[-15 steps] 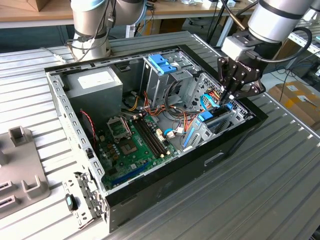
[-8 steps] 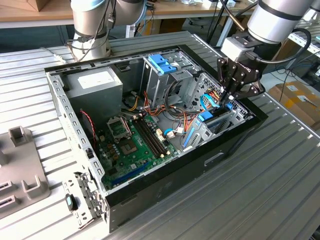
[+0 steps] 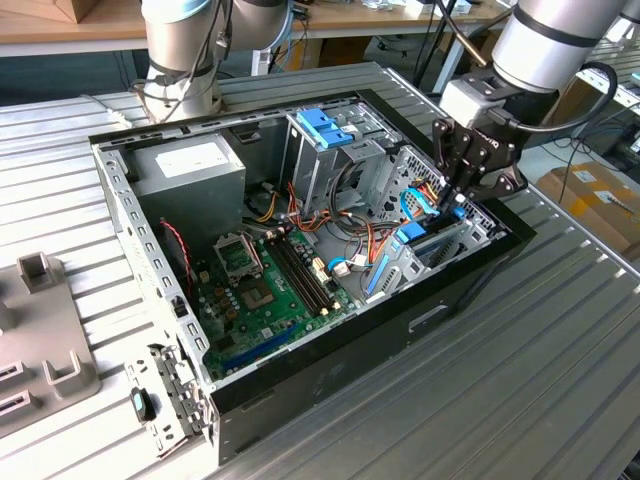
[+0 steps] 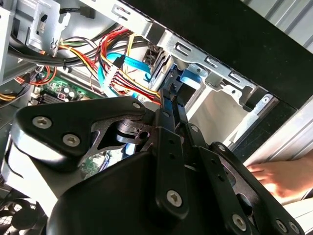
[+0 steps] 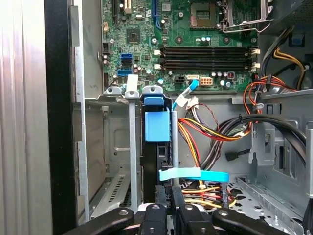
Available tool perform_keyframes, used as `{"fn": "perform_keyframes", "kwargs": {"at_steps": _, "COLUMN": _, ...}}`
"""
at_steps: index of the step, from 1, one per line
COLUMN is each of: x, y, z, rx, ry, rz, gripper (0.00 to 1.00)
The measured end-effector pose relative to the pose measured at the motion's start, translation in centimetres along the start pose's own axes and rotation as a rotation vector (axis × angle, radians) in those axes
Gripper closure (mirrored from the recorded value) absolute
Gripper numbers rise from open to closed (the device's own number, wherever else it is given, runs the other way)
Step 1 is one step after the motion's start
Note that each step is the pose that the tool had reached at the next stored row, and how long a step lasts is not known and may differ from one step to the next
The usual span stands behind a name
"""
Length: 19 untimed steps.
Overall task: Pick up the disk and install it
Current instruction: 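Insert the second disk wire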
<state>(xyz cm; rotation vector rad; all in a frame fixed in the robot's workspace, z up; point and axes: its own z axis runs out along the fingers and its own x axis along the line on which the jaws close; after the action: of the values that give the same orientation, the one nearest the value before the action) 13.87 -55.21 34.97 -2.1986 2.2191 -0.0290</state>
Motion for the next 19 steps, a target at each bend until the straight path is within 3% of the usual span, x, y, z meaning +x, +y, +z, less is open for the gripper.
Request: {"fn": "perform_keyframes", "kwargs": {"at_steps": 19, "x": 0.02, "y": 0.01, "z": 0.39, "rx": 0.0000, "ry": 0.0001, "rz": 0.000, "gripper": 0.84}}
